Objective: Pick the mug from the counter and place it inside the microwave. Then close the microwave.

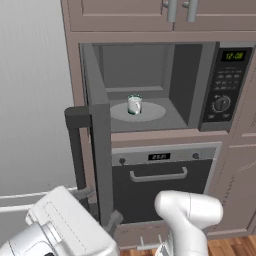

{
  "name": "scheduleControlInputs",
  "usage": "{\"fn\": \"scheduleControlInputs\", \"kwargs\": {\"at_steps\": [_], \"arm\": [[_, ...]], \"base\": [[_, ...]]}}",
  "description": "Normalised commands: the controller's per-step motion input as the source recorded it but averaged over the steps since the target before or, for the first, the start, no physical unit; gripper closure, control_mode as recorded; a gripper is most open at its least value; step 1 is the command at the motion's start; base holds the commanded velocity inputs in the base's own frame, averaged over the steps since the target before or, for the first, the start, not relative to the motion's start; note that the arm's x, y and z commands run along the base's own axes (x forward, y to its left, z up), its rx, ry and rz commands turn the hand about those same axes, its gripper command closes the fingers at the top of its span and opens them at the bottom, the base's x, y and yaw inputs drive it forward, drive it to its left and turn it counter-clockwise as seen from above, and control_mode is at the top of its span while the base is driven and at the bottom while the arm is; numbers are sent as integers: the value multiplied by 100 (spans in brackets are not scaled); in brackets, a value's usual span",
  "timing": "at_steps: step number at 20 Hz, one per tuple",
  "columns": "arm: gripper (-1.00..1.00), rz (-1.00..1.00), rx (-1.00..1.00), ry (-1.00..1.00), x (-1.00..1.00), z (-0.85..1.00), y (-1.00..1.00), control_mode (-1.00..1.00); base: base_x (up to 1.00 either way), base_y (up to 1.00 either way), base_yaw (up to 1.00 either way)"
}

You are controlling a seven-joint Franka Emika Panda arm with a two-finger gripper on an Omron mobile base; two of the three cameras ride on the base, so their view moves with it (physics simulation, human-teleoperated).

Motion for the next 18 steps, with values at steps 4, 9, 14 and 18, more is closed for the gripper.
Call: {"fn": "scheduleControlInputs", "kwargs": {"at_steps": [4,9,14,18], "arm": [[-100,-7,0,0,42,-10,15,-100],[-100,-6,0,0,48,-18,18,-100],[-100,-5,0,0,47,-21,21,-100],[-100,-4,0,0,41,-22,21,-100]], "base": [[0,0,0],[0,0,0],[0,0,0],[0,0,0]]}}
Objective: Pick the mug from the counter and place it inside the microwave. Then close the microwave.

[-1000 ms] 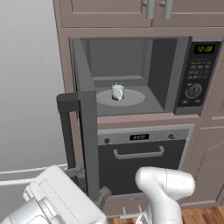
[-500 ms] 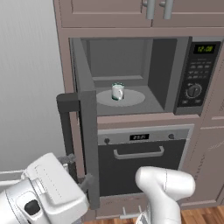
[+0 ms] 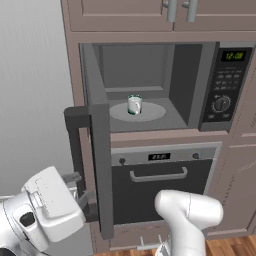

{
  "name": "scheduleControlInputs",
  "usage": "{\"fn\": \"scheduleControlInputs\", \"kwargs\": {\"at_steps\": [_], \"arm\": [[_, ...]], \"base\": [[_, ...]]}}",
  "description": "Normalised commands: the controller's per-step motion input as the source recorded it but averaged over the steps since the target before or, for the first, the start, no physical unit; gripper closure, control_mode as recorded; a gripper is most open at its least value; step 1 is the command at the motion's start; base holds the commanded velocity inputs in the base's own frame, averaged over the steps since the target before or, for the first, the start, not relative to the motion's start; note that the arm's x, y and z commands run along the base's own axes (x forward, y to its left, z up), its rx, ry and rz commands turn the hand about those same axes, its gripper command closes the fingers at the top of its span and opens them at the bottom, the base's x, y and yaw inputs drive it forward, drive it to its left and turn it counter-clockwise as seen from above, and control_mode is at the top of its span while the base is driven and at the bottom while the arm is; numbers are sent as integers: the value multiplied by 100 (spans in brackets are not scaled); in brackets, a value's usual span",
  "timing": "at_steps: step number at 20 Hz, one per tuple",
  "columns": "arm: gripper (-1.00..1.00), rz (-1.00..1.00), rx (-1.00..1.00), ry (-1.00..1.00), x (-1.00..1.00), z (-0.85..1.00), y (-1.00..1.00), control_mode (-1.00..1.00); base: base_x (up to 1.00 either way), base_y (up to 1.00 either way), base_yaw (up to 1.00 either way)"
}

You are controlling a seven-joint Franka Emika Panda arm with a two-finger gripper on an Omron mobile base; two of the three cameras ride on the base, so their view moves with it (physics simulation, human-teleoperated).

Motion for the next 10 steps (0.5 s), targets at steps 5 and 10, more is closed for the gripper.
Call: {"fn": "scheduleControlInputs", "kwargs": {"at_steps": [5,10], "arm": [[-100,-4,0,0,33,-15,20,-100],[-100,-1,0,2,12,0,1,-100]], "base": [[0,0,0],[0,0,0]]}}
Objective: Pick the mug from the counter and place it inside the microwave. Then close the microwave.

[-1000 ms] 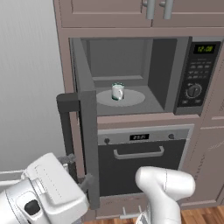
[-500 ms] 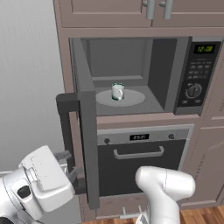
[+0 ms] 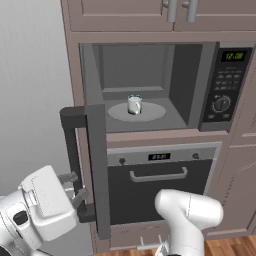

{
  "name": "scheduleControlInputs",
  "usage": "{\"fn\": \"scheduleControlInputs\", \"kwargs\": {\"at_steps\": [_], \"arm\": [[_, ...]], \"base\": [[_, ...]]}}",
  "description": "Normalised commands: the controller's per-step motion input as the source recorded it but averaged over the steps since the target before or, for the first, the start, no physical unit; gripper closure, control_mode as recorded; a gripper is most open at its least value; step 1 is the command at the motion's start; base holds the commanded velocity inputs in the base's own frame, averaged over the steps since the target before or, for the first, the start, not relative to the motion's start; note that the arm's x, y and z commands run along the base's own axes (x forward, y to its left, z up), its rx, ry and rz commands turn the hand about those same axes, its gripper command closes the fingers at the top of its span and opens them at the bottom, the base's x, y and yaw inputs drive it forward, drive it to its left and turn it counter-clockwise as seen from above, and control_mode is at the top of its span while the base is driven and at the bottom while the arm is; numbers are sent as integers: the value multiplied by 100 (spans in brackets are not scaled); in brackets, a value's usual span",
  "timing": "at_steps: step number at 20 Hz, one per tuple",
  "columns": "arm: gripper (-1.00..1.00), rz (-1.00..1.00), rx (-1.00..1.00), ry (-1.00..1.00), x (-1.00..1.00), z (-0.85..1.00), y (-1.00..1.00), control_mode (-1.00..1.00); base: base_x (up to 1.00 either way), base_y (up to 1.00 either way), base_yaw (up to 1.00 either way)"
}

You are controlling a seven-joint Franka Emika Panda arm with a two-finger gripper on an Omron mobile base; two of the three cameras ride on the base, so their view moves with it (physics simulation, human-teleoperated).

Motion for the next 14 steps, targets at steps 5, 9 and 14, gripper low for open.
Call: {"fn": "scheduleControlInputs", "kwargs": {"at_steps": [5,9,14], "arm": [[-100,0,0,1,6,0,-10,-100],[-100,0,0,6,0,0,-31,-100],[-100,0,0,8,0,0,-38,-100]], "base": [[0,0,0],[0,0,0],[0,0,0]]}}
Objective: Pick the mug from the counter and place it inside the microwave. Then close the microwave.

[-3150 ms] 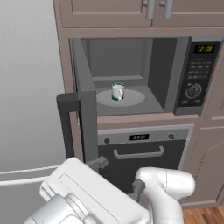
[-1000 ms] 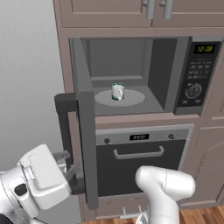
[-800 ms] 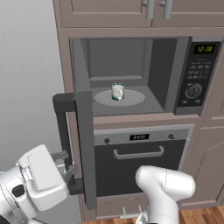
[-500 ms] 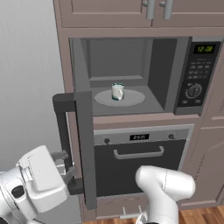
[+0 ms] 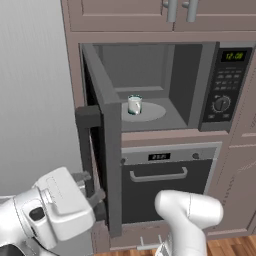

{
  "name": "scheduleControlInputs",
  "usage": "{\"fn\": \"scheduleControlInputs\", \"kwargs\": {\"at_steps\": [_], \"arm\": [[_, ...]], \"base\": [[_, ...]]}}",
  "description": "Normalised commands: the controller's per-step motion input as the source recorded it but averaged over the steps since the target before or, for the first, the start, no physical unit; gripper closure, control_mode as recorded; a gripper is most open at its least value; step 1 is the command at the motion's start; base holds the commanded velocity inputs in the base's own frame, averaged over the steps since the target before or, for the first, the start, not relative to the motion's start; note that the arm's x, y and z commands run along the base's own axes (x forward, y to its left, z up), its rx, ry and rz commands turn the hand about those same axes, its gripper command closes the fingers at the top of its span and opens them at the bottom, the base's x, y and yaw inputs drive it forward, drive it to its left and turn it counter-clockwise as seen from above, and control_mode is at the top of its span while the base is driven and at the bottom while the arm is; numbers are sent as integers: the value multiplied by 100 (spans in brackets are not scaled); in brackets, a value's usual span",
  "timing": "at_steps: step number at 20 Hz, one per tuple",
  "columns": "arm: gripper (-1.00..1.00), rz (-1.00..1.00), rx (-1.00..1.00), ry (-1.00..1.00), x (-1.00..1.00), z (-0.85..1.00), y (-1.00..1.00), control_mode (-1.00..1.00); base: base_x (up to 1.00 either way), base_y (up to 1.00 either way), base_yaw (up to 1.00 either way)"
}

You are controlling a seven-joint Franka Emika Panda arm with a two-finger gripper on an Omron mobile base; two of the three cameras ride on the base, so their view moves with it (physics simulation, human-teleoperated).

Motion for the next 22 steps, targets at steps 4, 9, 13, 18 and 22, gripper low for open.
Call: {"fn": "scheduleControlInputs", "kwargs": {"at_steps": [4,9,13,18,22], "arm": [[-100,2,0,11,0,0,-53,-100],[-100,11,0,13,0,0,-55,-100],[-100,22,0,13,2,0,-48,-100],[-100,25,0,8,9,0,-47,-100],[-100,24,0,5,10,0,-51,-100]], "base": [[0,0,0],[0,0,0],[0,0,0],[0,0,0],[0,0,0]]}}
